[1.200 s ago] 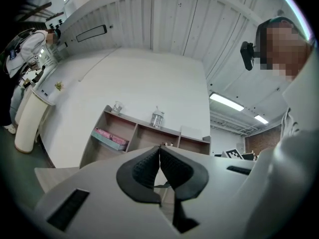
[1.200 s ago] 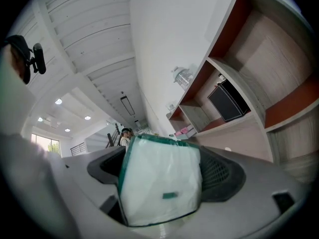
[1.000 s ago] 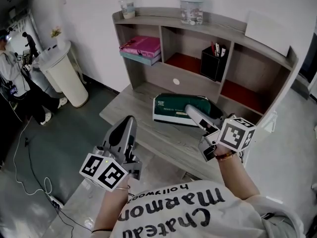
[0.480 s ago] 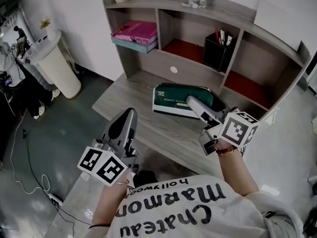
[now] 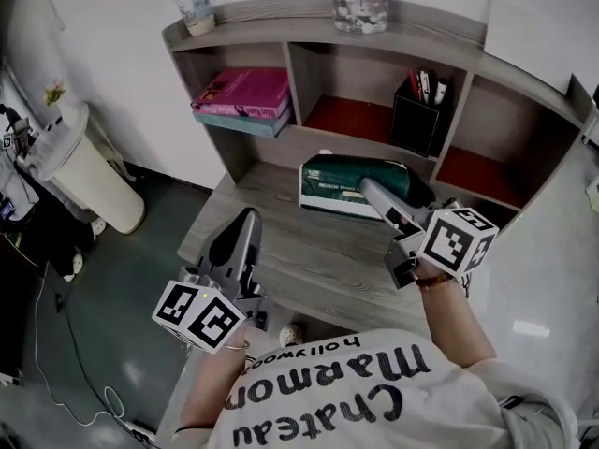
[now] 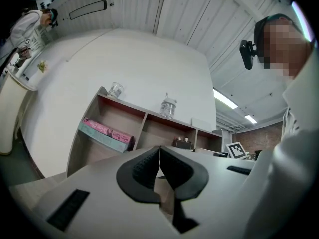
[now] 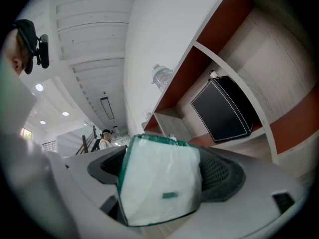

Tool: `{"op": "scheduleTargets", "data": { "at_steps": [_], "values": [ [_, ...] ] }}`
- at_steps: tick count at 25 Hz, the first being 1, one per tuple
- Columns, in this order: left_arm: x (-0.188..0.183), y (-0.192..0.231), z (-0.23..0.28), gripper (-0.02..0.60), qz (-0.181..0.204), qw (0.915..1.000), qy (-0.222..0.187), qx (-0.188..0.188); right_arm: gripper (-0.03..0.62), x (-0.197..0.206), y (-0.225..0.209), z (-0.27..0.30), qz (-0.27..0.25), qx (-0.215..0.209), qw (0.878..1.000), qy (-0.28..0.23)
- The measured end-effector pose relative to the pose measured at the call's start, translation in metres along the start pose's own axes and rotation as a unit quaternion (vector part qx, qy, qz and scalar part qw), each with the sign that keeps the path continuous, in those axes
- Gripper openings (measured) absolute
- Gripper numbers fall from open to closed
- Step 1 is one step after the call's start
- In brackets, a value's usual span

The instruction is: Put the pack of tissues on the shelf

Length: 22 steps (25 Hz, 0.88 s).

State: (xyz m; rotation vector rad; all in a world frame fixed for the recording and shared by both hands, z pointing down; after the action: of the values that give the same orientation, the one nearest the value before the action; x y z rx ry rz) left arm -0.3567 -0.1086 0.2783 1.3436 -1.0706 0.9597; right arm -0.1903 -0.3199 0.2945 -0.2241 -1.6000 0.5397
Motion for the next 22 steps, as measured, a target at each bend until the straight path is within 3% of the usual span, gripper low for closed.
{"op": "scheduleTargets", "data": {
  "at_steps": [7,16,22],
  "values": [
    [-0.032,0.055,0.047,0.017,0.006,0.9976,0.005,0.069,0.462,-0.028,0.004,0.04,-0.047,0.058,0.996,-0.049],
    [-0.02,0.119,0.108,0.017,-0.023,0.9909,0.052,0.122,0.462,-0.041,-0.004,0.078,-0.142,0.143,0.976,-0.087],
    [-0.011,0.147,0.148,0.017,-0.041,0.984,0.075,0.157,0.462,-0.046,-0.017,0.096,-0.129,0.149,0.975,-0.104]
  ]
}}
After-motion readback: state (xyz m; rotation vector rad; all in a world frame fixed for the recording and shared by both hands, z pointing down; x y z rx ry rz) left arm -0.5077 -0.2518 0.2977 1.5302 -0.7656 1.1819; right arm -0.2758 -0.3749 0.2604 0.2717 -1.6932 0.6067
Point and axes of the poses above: the fingertips, and each gripper's own axes: z forward along the fingers, y to its left, x out of its underside, the point moved 5 cm from there along -z, backward along the fingers, and after that the axes turned 6 degrees about y, right-handed, at the moved point
